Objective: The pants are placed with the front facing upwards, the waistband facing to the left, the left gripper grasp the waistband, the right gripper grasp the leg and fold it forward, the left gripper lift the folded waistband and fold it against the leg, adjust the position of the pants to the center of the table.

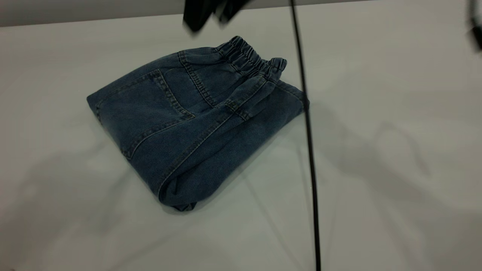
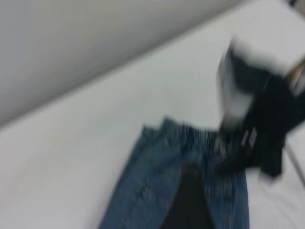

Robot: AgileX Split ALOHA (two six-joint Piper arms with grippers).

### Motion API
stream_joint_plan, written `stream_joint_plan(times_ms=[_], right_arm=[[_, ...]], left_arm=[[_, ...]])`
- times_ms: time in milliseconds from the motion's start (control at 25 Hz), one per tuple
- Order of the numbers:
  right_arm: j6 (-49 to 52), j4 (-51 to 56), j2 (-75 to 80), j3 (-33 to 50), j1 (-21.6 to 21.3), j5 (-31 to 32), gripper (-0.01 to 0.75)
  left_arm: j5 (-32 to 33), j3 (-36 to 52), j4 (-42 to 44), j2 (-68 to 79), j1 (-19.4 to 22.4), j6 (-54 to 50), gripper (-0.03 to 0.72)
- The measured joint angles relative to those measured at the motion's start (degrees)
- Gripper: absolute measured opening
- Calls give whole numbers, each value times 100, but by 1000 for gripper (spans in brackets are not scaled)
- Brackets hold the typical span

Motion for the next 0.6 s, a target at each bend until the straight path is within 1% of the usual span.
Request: stream_joint_plan(times_ms=[120,280,440,600], right_arm=[[510,-728,308,0,450,-343,368],[952,-1565,632,-5,837,-743,368],[1403,-2435,870,-5,827,-968,368],[1520,-3049,1119,-5,827,-1110,368]], left_arm=[[0,0,73,-185,0,66,529],[-15,12,302,-152,0,66,523],[-10,12,291,-157,0,66,506],[2,12,256,-157,-6,66,493]])
